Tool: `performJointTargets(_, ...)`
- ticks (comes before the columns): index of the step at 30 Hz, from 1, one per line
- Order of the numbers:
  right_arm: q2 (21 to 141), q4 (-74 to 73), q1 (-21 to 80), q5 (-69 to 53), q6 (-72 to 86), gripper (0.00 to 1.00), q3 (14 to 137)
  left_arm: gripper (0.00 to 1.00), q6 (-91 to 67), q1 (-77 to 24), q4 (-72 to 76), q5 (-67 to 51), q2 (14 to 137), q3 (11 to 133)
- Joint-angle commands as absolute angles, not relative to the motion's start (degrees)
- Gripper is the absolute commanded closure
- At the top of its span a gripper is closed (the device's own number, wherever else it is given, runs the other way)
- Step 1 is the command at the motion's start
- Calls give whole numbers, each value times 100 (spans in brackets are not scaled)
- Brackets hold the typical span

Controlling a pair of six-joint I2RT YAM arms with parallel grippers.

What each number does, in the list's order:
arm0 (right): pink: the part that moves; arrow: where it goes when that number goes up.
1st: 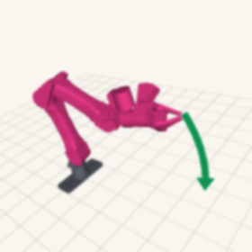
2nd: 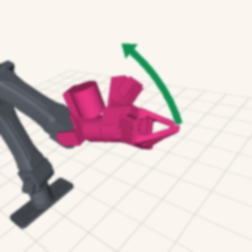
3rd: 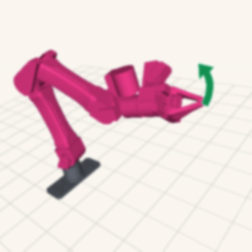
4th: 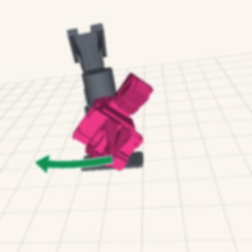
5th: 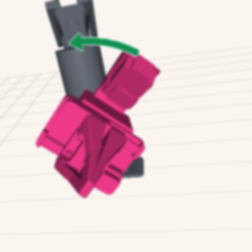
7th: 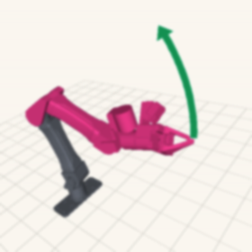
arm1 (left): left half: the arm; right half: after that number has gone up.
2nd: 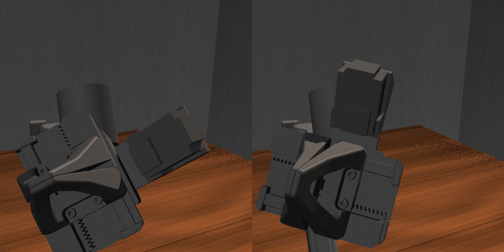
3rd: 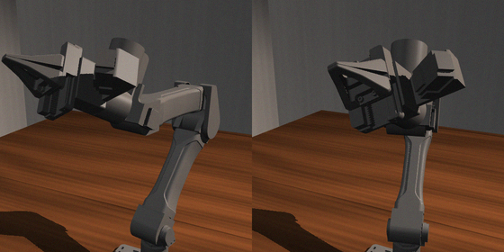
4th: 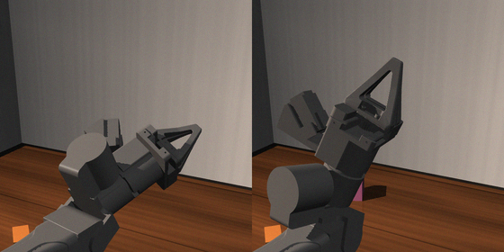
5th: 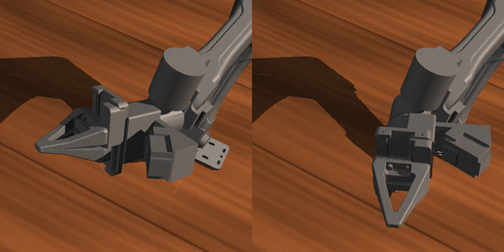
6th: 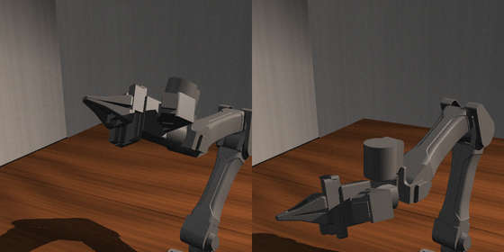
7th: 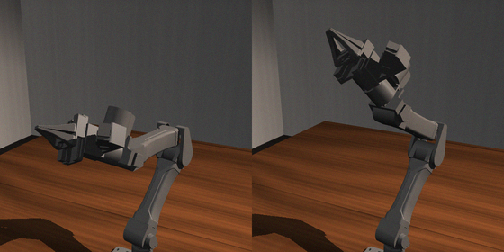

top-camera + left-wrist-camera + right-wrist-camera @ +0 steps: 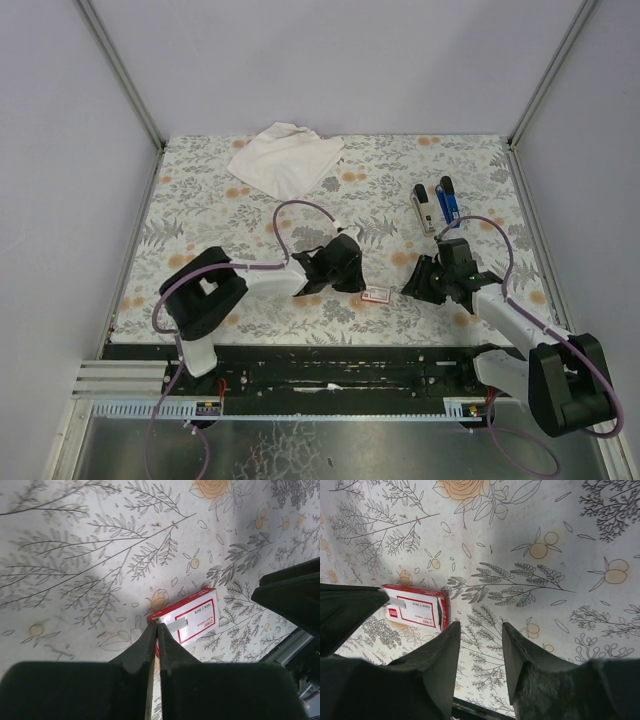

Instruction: Load the staples into the stapler

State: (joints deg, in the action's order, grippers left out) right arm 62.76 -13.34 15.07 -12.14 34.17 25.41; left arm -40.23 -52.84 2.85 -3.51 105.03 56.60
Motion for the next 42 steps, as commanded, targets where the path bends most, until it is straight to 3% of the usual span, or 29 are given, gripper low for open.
performJointTargets(1, 6413, -979, 1541, -1531, 3479, 55, 2532, 100, -4214, -5229, 470, 319, 9975, 5342)
performJointTargets(13, 6838, -537, 1591, -1845, 3510, 55, 2697, 97, -4683, -4856, 583, 315, 8594, 3640)
performJointTargets(15, 6829, -532, 1596, -1874, 3495, 55, 2707, 78, -4739, -4843, 421, 260, 8312, 3573)
performJointTargets(18, 6812, -428, 1597, -1996, 3483, 50, 2675, 34, -4647, -4839, 186, 401, 7847, 3591)
performJointTargets(20, 6823, -306, 1595, -2105, 3487, 44, 2640, 15, -4412, -4813, 106, 583, 7669, 3672)
performJointTargets(22, 6837, -283, 1593, -1987, 3604, 40, 2633, 6, -4122, -4658, 137, 399, 7757, 3825)
performJointTargets(29, 6980, 33, 1607, -2413, 3692, 42, 2583, 13, -3057, -4421, 604, -982, 8800, 4630)
performJointTargets(33, 7330, 645, 1701, -2810, 3950, 52, 2503, 25, -2786, -4424, 766, -1291, 9229, 4736)
performJointTargets(37, 7657, 970, 1918, -2863, 4113, 58, 2654, 40, -2672, -4421, 548, -1294, 9492, 4830)
performJointTargets(42, 8095, 1238, 2144, -2897, 4225, 63, 2849, 48, -2851, -4422, 344, -750, 9343, 4593)
